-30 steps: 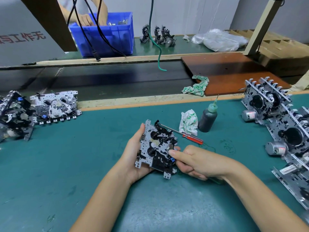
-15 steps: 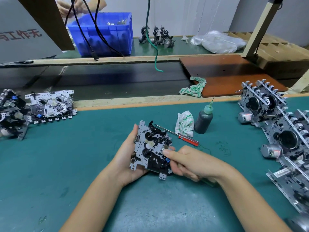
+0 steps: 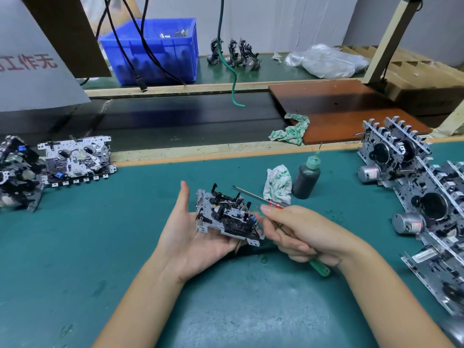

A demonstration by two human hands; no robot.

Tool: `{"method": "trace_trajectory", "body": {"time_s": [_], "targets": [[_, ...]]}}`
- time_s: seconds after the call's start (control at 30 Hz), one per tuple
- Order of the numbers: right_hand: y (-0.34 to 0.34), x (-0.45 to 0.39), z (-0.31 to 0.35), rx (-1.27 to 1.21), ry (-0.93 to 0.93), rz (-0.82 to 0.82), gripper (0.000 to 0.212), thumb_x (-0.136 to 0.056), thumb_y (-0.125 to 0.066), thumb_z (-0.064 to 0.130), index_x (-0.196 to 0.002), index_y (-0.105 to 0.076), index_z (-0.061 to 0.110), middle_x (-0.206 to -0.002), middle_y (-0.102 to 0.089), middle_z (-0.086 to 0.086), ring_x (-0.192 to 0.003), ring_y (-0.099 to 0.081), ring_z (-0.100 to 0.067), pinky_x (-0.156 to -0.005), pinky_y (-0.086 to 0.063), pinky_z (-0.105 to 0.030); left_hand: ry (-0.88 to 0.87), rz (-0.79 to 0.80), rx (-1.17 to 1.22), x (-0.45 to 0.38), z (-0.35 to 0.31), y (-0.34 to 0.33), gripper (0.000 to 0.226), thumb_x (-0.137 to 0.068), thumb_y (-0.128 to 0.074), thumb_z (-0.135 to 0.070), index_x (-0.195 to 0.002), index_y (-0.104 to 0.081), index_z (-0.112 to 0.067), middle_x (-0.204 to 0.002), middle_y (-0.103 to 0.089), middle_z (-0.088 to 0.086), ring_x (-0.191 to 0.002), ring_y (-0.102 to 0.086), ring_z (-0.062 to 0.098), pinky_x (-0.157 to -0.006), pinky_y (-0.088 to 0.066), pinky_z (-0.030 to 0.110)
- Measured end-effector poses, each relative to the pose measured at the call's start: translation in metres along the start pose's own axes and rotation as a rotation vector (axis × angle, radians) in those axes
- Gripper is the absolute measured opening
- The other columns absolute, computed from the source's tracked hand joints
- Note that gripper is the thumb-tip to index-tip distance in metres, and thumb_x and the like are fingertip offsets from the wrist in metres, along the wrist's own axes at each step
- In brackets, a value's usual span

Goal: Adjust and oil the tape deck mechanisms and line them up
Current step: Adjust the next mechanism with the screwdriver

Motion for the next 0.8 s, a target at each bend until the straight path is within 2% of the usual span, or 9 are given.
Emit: {"method": "trace_trajectory", "body": {"time_s": [0.2,0.37,0.43,0.47,0.53,0.57,0.63,0.7,0.8], "targets": [[0.003,0.002,0.002,-0.009,0.009,-0.026,0.051,-0.097,-0.04,0.039,-0.052,-0.05,0.016,-0.031,-0.024,0.002,-0.027,-0.014,-0.007,-0.036,-0.016,-0.009,-0.022,0.03,0.015,-0.001,-0.002,-0.001,0.101,-0.078,-0.042,-0.078,-0.112,-0.06,0.016,-0.127,-0.053,0.034,-0.111,-0.057,0.048,-0.089,-0.05,0.057],[0.014,0.001,0.003,0.124,0.017,-0.127,0.05,-0.099,-0.04,0.036,-0.056,-0.053,0.014,-0.033,-0.033,0.001,-0.029,-0.021,-0.01,-0.036,-0.022,-0.014,-0.025,0.019,-0.13,-0.002,-0.005,0.005,0.097,-0.08,-0.038,-0.077,-0.102,-0.067,0.012,-0.118,-0.059,0.034,-0.103,-0.062,0.047,-0.084,-0.048,0.063],[0.026,0.001,0.009,0.311,0.069,-0.265,0.048,-0.099,-0.039,0.037,-0.06,-0.058,0.017,-0.036,-0.041,0.002,-0.033,-0.033,-0.011,-0.04,-0.03,-0.02,0.024,0.017,-0.216,-0.003,-0.003,0.01,0.094,-0.081,-0.036,-0.076,-0.103,-0.069,0.009,-0.119,-0.059,0.033,-0.106,-0.061,0.046,-0.089,-0.047,0.062],[0.034,0.003,0.015,0.492,0.105,-0.374,0.044,-0.099,-0.039,0.038,-0.065,-0.061,0.019,-0.041,-0.048,0.003,-0.039,-0.042,-0.012,-0.046,-0.036,-0.025,0.053,0.018,-0.26,-0.003,-0.002,0.012,0.091,-0.082,-0.036,-0.075,-0.105,-0.069,0.007,-0.121,-0.058,0.032,-0.109,-0.06,0.046,-0.092,-0.046,0.061],[0.045,0.01,0.029,0.973,0.153,-0.599,0.029,-0.098,-0.04,0.038,-0.089,-0.066,0.028,-0.067,-0.064,0.006,-0.068,-0.059,-0.016,-0.061,-0.041,-0.03,0.09,0.018,-0.336,-0.002,-0.002,0.016,0.082,-0.085,-0.037,-0.069,-0.107,-0.07,0.003,-0.123,-0.058,0.03,-0.112,-0.058,0.046,-0.093,-0.045,0.061],[0.043,0.013,0.035,1.146,0.171,-0.662,0.023,-0.097,-0.042,0.035,-0.107,-0.062,0.031,-0.086,-0.065,0.009,-0.087,-0.059,-0.017,-0.066,-0.04,-0.031,0.103,0.022,-0.369,-0.001,-0.003,0.017,0.078,-0.086,-0.038,-0.066,-0.108,-0.07,0.001,-0.123,-0.058,0.029,-0.112,-0.058,0.046,-0.093,-0.044,0.062],[0.036,0.01,0.034,1.268,0.229,-0.612,0.042,-0.093,-0.046,0.03,-0.135,-0.042,0.031,-0.114,-0.052,0.01,-0.111,-0.047,-0.014,-0.079,-0.038,-0.031,0.14,0.048,-0.436,0.002,-0.002,0.016,0.073,-0.085,-0.042,-0.063,-0.113,-0.068,0.0,-0.126,-0.056,0.03,-0.113,-0.057,0.047,-0.094,-0.043,0.063],[0.021,0.005,0.03,1.315,0.307,-0.478,0.062,-0.089,-0.051,0.034,-0.145,-0.025,0.029,-0.128,-0.038,0.008,-0.121,-0.034,-0.011,-0.093,-0.032,-0.027,0.184,0.094,-0.503,0.005,0.001,0.014,0.07,-0.084,-0.046,-0.06,-0.12,-0.064,-0.002,-0.13,-0.053,0.03,-0.115,-0.055,0.048,-0.096,-0.042,0.062],[0.0,0.004,0.03,1.362,0.397,-0.348,0.067,-0.083,-0.058,0.045,-0.142,-0.032,0.029,-0.133,-0.036,0.009,-0.126,-0.028,-0.01,-0.105,-0.018,-0.025,0.225,0.125,-0.586,0.007,0.004,0.018,0.068,-0.085,-0.05,-0.056,-0.131,-0.056,-0.007,-0.135,-0.049,0.029,-0.117,-0.053,0.048,-0.097,-0.042,0.06]]}}
Point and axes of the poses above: each hand's wrist, its own x-axis away from the middle knuckle, its own y-axis out of the back of the hand, z = x × y, the point moved 10 cm from there along -x, towards the middle knuckle
